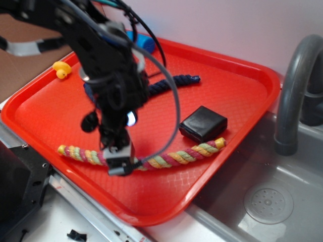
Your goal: Grab the multicolored rope.
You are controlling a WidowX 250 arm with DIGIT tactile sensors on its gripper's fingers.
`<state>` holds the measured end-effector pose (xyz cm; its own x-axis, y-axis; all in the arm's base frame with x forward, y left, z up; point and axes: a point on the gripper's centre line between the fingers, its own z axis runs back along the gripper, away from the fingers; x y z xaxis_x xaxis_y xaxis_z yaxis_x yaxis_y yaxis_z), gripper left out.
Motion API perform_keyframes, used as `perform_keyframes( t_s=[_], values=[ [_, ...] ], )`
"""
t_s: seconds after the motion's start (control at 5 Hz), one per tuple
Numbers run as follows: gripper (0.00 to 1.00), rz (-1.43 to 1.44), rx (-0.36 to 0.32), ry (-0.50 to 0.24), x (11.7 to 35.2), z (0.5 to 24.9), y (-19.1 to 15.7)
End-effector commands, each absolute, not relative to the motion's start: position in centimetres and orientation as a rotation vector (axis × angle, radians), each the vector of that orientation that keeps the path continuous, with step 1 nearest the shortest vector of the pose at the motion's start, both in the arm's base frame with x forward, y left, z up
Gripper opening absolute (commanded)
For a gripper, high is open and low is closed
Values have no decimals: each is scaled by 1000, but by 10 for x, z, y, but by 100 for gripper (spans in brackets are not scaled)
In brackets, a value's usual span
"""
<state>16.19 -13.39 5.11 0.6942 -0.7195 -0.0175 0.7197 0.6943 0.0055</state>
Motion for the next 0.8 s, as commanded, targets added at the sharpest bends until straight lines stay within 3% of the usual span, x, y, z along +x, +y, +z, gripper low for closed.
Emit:
perform_keyframes(
  t_s=[0.0,0.2,0.4,0.6],
  values=[
    [100,-863,33,41,152,29,-151],
    [100,-867,47,55,151,22,-154],
    [0,-881,60,68,148,17,-156],
    [0,-873,72,73,149,15,-154]
  ],
)
